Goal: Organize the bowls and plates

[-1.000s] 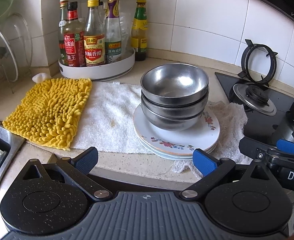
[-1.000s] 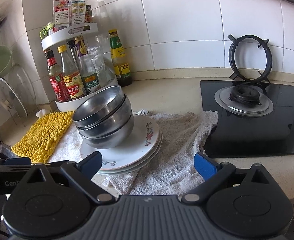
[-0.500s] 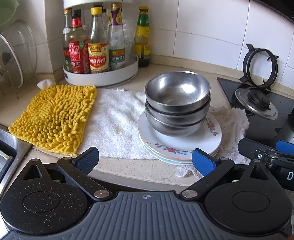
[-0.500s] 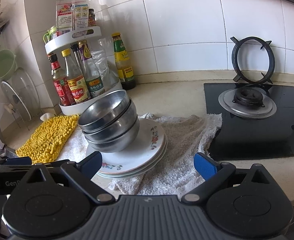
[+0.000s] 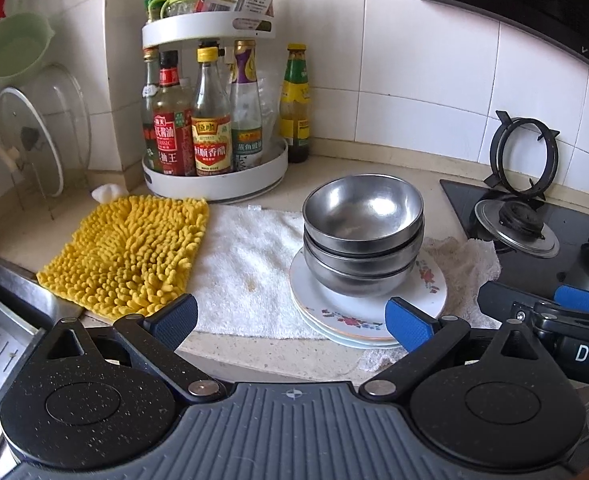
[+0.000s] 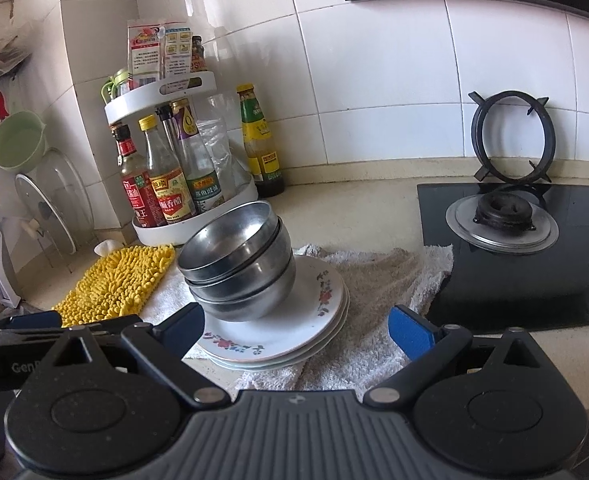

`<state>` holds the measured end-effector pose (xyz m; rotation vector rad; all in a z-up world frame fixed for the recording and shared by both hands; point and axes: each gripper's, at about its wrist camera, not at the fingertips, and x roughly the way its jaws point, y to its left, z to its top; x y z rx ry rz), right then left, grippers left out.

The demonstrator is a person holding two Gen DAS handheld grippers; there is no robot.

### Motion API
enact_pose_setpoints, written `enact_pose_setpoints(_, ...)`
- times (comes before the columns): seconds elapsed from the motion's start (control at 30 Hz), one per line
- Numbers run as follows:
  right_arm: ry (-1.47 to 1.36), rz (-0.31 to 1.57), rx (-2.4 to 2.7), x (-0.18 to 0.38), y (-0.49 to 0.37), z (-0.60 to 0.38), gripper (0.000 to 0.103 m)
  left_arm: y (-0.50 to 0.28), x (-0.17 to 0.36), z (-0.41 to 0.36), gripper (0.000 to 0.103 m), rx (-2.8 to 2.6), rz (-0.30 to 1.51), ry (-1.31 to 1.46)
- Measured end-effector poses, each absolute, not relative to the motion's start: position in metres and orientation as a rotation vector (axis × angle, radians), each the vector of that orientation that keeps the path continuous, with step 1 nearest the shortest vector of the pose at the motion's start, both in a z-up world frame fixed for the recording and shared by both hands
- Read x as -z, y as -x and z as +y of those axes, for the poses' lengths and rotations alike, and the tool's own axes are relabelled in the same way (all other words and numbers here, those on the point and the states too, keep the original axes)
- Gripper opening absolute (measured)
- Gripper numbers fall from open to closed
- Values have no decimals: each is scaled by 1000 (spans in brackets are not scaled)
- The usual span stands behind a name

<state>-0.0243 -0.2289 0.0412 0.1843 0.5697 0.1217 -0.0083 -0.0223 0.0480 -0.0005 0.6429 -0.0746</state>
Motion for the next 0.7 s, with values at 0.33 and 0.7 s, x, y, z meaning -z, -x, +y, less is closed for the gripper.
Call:
enact_pose_setpoints(0.33,-195,568,-126,-42,26,-230,103,10,-50,-22,103,68,634,2)
enact_pose_setpoints(0.7,-183,580,-132,-41,26,-228,103,5,-43,-20,103,92,683,21)
